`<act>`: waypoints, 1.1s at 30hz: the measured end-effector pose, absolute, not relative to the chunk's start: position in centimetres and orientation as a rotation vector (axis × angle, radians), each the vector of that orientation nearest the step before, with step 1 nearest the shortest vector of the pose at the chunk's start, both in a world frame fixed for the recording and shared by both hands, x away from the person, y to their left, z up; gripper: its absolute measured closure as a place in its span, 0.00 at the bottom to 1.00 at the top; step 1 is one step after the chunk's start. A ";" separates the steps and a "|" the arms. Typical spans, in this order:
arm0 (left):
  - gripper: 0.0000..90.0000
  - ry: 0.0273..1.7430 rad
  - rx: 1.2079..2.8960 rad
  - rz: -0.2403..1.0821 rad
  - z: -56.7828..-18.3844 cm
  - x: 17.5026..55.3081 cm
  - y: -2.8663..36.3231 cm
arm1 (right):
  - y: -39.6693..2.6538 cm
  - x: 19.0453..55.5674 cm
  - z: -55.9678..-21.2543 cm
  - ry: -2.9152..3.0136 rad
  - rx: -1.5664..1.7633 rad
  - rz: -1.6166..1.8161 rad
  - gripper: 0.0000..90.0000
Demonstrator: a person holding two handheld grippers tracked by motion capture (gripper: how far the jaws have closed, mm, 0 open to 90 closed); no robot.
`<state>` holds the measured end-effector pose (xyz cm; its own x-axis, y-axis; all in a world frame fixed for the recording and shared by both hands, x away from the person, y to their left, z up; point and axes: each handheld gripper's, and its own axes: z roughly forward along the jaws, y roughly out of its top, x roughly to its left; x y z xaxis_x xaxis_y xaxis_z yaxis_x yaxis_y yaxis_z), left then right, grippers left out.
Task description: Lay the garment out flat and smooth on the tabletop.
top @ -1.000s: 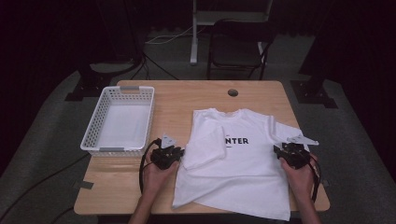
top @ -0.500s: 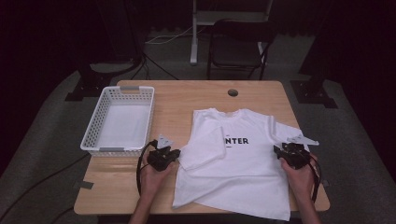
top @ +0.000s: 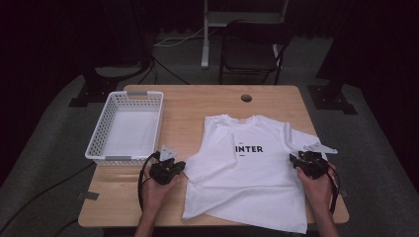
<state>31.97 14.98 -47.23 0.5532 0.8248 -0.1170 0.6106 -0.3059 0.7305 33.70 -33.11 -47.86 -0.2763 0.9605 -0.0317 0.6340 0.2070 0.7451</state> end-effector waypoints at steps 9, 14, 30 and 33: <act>0.98 1.148 2.035 0.382 -47.1 31.4 15.3 | -33.1 33.7 -47.9 1.989 1.474 0.861 0.63; 0.98 1.153 2.031 0.383 -47.2 31.3 15.7 | -33.1 33.7 -47.9 1.989 1.474 0.861 0.63; 0.98 1.169 2.019 0.399 -47.1 31.0 16.5 | -33.1 33.7 -47.9 1.989 1.477 0.860 0.63; 0.98 1.174 2.015 0.400 -47.2 30.9 16.7 | -33.1 33.7 -47.9 1.989 1.475 0.860 0.63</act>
